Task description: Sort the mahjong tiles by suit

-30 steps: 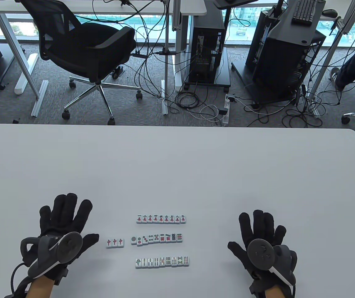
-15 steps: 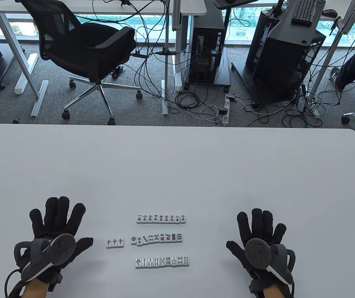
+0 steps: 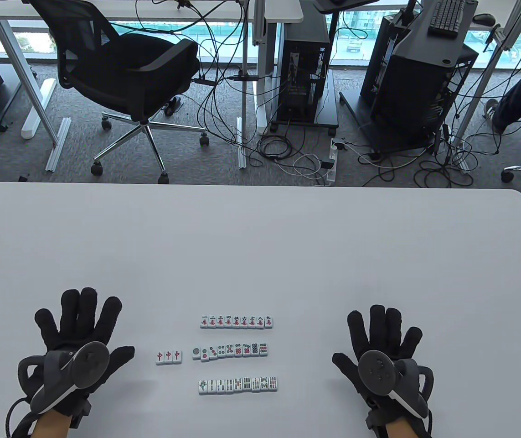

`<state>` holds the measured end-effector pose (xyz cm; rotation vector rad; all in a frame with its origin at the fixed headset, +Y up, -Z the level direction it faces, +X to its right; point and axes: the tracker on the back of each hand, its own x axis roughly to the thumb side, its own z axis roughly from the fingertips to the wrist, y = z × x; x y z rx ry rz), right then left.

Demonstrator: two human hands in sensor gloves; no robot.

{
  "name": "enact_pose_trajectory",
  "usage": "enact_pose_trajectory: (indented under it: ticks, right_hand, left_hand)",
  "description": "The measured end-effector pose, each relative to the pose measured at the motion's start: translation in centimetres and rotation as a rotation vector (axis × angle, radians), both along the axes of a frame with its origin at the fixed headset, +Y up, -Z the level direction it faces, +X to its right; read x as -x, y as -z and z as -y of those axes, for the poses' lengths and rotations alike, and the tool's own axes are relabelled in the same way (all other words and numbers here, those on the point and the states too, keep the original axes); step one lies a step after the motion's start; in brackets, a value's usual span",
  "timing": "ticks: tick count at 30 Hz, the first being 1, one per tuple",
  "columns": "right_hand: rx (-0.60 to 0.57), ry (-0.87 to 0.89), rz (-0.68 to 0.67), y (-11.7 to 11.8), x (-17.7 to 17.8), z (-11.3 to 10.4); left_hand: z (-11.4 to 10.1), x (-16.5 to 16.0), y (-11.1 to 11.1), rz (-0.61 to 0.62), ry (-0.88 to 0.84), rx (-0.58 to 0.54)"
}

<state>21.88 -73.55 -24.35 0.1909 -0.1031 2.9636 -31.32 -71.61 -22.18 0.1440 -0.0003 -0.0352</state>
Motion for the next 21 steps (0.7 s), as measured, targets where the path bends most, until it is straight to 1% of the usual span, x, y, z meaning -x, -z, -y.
enact_pose_trajectory:
  ticks: [3,7,21]
  right_hand:
    - [0.009,-0.015,0.001,-0.01,0.00,0.16]
    - [0.024,-0.037,-0.002,0.00,0.10,0.43]
    - [0.061,-0.028,-0.005,0.17,0.17,0.91]
  left_hand:
    - [0.01,0.03,-0.03,-0.004,-0.004,0.002]
    - [0.29,-0.15,-0.02,-0.004,-0.017,0.045]
    - [0.44,-0.29,0.03,0.007,-0.031,0.063]
